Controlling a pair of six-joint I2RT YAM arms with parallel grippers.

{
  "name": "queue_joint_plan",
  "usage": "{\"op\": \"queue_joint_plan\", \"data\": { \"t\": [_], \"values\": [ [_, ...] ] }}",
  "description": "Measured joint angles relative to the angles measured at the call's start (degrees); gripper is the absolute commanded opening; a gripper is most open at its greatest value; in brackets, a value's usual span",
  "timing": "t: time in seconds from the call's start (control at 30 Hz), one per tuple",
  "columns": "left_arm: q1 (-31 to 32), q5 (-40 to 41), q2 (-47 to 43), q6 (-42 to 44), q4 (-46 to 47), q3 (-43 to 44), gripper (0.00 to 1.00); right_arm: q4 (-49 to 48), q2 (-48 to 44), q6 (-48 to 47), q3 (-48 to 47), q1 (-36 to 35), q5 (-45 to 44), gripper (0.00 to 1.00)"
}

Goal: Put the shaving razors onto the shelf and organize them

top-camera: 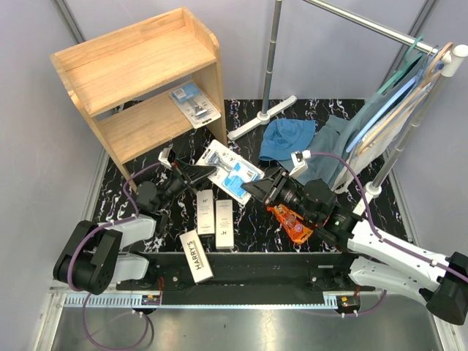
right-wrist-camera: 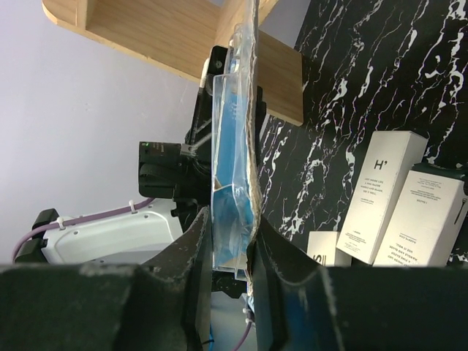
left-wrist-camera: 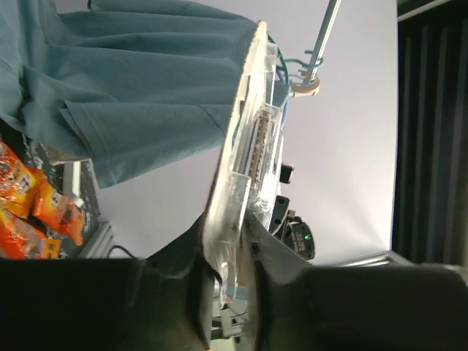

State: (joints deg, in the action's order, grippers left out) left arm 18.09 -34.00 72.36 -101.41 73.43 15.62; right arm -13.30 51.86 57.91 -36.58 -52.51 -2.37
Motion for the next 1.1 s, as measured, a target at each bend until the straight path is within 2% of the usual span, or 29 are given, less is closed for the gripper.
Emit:
{"op": "queue_joint_plan", "data": {
  "t": [0.07,0.17,0.23,0.3,0.37,0.4,0.5,0.63,0.83,1.1],
  "values": [
    [0.0,-1.11,0.0,0.48,0.07,0.0,0.52,0.61,-0.68,-0.22,0.31,0.0,0.0,0.04],
    [0.0,-3.52,-0.31,2.08,-0.13,0.0,0.59,1.68,-1.31,-0.5,0.52,0.0,-0.02,0.03],
    [0.0,-5.11,-1.75,4.48,-1.51,0.2,0.68,2.47,-1.55,-0.68,0.57,0.0,-0.04,0.03],
    [0.0,-6.91,-5.62,8.98,-7.37,1.6,0.8,2.95,-1.73,-0.74,0.59,0.0,-0.09,0.02],
    [0.0,-7.67,-10.29,16.13,-18.29,4.7,0.87,2.86,-2.03,-0.81,0.59,0.0,-0.17,0.02],
    [0.0,-7.63,-12.44,20.35,-24.72,6.64,0.88,2.89,-2.27,-0.9,0.59,0.0,-0.24,0.02],
    [0.46,-4.57,-19.02,35.32,-52.02,17.29,0.91,2.47,-2.95,-0.98,0.59,0.0,-0.48,0.02],
    [0.5,2.84,-22.62,51.23,-78.05,30.1,0.97,1.31,-3.65,-0.98,0.59,0.0,-0.46,0.02],
    [0.5,14.32,-24.81,64.08,-99.78,39.6,0.99,3.52,-2.71,-1.22,0.59,0.0,-0.02,0.02],
    [0.44,30.25,-25.29,72.15,-116.78,47.23,0.99,4.92,0.74,-1.7,0.57,0.0,1.07,0.02]
  ]
}}
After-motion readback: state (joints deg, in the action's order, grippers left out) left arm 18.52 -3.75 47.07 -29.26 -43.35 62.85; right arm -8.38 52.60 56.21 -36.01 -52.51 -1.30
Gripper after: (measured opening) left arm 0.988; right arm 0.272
